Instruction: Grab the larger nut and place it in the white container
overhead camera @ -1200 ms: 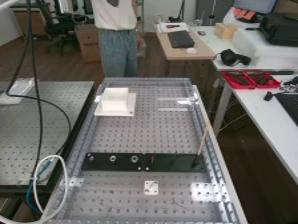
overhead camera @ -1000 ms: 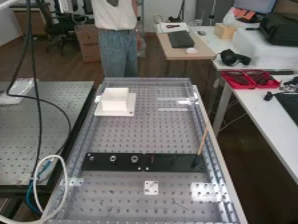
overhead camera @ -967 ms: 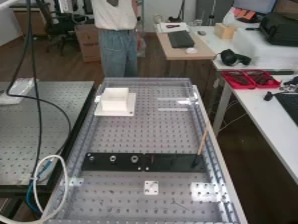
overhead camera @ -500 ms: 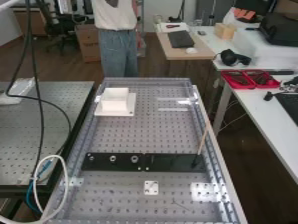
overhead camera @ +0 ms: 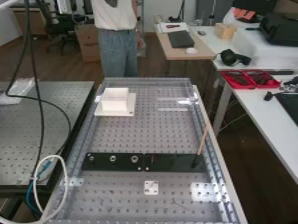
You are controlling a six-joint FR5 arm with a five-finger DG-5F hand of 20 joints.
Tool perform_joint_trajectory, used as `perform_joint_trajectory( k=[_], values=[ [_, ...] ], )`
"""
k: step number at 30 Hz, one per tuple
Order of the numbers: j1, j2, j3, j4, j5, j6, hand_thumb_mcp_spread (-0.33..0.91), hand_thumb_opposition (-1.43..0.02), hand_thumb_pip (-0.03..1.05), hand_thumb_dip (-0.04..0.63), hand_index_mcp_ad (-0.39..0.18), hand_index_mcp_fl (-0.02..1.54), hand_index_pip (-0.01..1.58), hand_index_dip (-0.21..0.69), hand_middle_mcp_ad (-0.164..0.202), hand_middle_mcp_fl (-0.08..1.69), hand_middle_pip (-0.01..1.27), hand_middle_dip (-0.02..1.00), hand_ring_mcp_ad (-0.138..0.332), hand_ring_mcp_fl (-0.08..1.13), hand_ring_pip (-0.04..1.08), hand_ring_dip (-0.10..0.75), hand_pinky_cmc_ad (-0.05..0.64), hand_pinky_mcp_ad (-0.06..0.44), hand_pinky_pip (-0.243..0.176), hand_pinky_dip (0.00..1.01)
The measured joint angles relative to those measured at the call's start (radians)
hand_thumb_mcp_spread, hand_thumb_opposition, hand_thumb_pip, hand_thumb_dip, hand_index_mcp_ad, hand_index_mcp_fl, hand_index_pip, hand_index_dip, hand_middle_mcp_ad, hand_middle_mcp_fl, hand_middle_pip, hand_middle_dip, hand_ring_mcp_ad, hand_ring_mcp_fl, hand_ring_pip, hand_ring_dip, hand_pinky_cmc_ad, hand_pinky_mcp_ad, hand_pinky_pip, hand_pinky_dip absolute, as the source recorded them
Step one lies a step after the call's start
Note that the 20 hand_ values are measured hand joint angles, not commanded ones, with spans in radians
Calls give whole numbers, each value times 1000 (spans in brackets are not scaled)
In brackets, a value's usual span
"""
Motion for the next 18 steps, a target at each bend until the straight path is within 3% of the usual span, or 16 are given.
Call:
perform_joint_trajectory(
  k=[18],
  values=[
    [1,-4,4,0,0,0,202,-660,209,30,24,24,82,44,136,17,150,73,251,37,89,-5,347,232,-94,201]
  ],
)
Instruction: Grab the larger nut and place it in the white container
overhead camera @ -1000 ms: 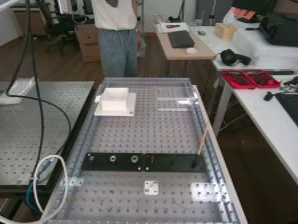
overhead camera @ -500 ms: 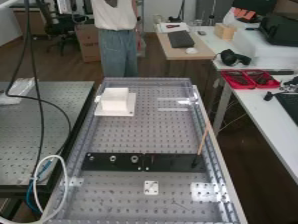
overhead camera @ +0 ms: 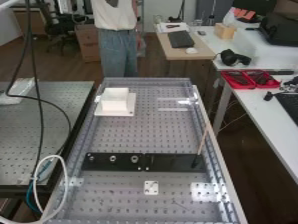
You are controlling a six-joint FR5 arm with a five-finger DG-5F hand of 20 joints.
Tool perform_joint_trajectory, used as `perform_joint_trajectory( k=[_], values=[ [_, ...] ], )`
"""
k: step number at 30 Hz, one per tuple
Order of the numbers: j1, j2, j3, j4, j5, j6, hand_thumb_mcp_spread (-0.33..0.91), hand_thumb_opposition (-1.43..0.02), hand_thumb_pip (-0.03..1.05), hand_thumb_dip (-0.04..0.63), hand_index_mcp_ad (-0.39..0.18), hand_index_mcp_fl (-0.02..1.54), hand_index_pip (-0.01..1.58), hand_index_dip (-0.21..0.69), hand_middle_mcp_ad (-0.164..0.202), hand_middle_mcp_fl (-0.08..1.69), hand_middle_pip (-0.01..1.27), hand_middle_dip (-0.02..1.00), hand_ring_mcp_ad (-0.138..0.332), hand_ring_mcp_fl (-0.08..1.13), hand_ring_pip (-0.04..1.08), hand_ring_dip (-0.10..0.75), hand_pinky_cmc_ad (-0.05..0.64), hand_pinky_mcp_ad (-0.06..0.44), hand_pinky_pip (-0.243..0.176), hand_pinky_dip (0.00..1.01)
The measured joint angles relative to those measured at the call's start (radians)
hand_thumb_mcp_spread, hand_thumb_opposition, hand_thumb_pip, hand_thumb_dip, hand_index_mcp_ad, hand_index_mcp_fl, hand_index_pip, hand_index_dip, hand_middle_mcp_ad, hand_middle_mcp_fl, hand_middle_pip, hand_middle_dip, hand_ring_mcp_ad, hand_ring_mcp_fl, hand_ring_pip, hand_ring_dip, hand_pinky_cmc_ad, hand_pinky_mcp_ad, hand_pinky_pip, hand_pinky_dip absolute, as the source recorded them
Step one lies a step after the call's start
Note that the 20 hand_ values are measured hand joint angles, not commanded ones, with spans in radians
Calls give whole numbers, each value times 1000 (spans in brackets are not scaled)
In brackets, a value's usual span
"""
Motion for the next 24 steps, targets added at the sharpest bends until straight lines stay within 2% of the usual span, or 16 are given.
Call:
perform_joint_trajectory(
  k=[24],
  values=[
    [1,4,-10,9,-1,5,202,-660,209,30,24,24,79,44,136,17,147,73,251,47,89,-7,347,232,-94,201]
  ],
)
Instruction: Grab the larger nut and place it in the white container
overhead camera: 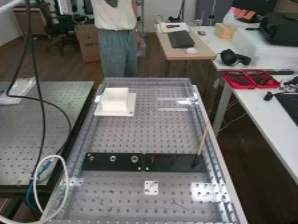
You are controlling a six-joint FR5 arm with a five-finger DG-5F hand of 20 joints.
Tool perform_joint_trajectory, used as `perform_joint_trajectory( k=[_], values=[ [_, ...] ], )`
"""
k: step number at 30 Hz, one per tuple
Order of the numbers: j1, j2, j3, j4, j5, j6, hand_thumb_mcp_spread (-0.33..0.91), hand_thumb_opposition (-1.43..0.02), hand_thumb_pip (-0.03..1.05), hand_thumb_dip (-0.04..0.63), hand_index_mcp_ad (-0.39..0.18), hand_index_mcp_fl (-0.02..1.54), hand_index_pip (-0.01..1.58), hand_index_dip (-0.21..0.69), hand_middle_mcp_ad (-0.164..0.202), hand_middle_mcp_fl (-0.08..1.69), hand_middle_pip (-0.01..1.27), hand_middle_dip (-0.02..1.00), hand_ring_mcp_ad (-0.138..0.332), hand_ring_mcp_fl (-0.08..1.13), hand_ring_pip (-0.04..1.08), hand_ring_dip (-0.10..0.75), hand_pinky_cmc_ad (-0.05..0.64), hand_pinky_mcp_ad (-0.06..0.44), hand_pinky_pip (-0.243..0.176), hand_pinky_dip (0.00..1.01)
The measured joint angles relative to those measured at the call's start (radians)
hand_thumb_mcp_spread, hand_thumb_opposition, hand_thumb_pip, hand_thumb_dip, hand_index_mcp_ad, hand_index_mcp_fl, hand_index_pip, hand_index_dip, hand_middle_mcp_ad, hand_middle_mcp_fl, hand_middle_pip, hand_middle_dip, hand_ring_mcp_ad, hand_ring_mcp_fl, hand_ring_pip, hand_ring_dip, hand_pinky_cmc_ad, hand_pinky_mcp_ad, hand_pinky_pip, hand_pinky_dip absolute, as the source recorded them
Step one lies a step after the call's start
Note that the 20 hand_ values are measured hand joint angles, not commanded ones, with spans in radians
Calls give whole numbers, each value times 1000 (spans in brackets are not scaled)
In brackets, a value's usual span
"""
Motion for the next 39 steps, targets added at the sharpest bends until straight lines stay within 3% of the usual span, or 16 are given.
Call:
perform_joint_trajectory(
  k=[18,39],
  values=[
    [4,17,-53,37,3,14,202,-660,209,30,24,24,82,44,136,17,148,70,251,47,93,-7,347,230,-94,201],
    [40,44,-285,221,104,88,202,-661,234,30,24,21,75,33,136,17,150,75,251,45,89,-7,347,232,-103,201]
  ],
)
